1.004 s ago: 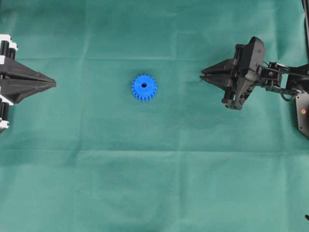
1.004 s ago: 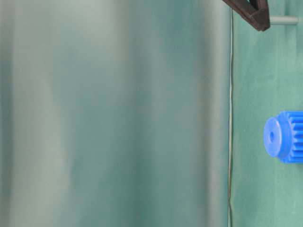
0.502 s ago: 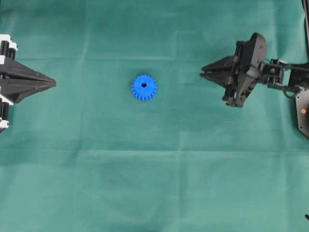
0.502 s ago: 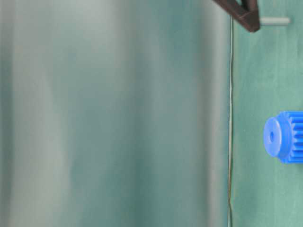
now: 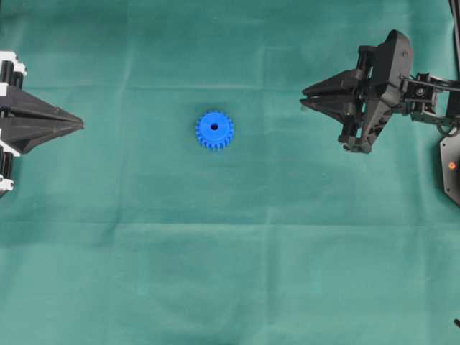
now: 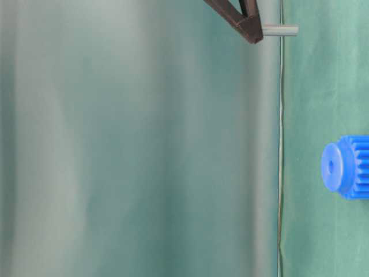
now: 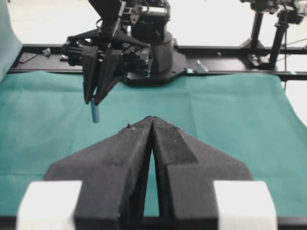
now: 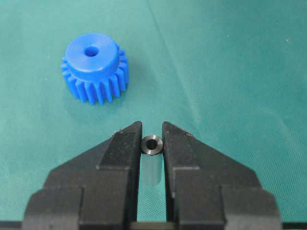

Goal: Insert the shaft placed at a random location into the center hole of the small gear at another random location.
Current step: 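Lift the silver shaft with the right gripper, then carry the shaft left with the right gripper over the blue gear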

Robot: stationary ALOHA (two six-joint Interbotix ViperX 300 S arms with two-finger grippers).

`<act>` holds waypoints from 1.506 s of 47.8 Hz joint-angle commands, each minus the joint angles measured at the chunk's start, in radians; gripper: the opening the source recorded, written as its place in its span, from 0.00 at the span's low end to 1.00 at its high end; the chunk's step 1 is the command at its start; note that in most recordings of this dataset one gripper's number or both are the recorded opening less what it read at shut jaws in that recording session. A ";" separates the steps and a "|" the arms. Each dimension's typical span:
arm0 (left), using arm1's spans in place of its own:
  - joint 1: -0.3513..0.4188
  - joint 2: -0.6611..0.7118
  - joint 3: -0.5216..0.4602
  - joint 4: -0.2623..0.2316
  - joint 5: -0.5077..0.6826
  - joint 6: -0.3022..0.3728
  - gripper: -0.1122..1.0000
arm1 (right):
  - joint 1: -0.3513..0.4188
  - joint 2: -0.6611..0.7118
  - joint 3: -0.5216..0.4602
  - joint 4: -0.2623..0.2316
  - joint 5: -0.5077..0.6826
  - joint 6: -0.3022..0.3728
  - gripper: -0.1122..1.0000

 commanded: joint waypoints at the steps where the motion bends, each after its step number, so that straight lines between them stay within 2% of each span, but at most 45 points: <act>1: 0.003 0.009 -0.020 0.003 -0.008 0.000 0.10 | 0.000 -0.006 -0.026 0.000 0.002 -0.017 0.22; 18: 0.003 0.011 -0.021 0.003 -0.008 -0.002 0.10 | 0.025 0.063 -0.092 0.000 0.000 -0.017 0.22; 52: 0.003 0.012 -0.020 0.005 -0.006 -0.002 0.10 | 0.089 0.324 -0.423 -0.003 0.021 -0.017 0.22; 72: 0.003 0.012 -0.020 0.003 0.002 -0.002 0.10 | 0.091 0.376 -0.486 -0.002 0.029 -0.017 0.22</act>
